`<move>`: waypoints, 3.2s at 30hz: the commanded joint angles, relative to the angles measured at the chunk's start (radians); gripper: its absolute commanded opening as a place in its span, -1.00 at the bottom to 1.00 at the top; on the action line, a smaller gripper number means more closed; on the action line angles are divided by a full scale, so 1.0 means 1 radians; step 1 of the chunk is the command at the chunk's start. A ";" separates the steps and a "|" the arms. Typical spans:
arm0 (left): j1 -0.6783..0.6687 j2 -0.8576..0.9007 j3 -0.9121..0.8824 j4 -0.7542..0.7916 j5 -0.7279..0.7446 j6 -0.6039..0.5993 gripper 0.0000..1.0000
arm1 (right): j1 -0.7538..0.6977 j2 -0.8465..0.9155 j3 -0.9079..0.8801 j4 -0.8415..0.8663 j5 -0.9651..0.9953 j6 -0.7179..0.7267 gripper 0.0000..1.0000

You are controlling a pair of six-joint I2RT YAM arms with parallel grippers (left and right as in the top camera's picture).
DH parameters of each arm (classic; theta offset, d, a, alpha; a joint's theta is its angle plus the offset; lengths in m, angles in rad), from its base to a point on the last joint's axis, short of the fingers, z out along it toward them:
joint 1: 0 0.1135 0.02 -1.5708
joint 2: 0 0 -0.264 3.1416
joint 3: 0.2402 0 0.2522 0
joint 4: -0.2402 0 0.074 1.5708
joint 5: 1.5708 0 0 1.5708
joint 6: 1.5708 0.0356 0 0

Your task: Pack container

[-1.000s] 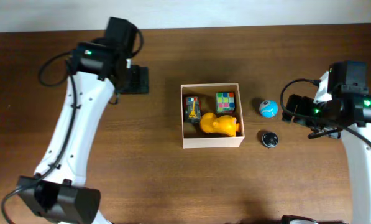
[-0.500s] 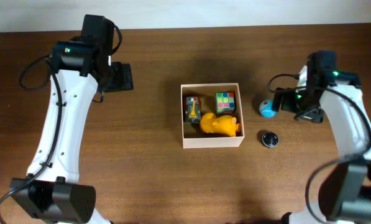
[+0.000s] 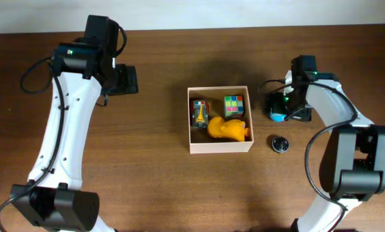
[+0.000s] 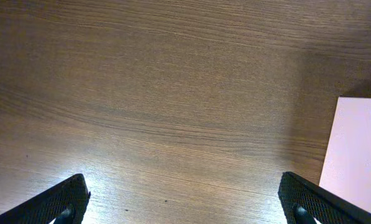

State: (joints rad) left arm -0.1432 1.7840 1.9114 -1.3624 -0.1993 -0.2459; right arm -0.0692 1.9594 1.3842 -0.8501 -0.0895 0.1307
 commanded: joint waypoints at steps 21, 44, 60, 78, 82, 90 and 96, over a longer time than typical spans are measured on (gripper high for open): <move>0.002 -0.023 0.016 -0.001 -0.007 0.016 0.99 | 0.004 0.028 0.029 -0.024 0.022 -0.003 -0.04; 0.002 -0.023 0.017 -0.001 -0.007 0.016 0.99 | 0.449 -0.127 0.337 -0.188 -0.012 0.097 -0.17; 0.002 -0.023 0.017 -0.001 -0.007 0.016 0.99 | 0.492 -0.068 0.336 -0.220 0.069 0.137 0.44; 0.002 -0.023 0.017 -0.001 -0.007 0.016 0.99 | 0.129 -0.573 0.386 -0.539 0.206 0.140 0.79; 0.002 -0.023 0.017 -0.001 -0.007 0.016 0.99 | 0.107 -0.576 0.352 -0.594 0.207 0.140 0.80; 0.002 -0.023 0.017 -0.001 -0.007 0.016 0.99 | 0.106 -0.526 -0.032 -0.363 0.206 0.141 0.90; 0.002 -0.023 0.017 -0.001 -0.007 0.016 0.99 | 0.090 -0.446 -0.220 -0.205 0.206 0.220 0.90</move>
State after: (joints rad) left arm -0.1432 1.7840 1.9114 -1.3628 -0.1993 -0.2459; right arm 0.0425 1.4868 1.2228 -1.1007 0.1066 0.2939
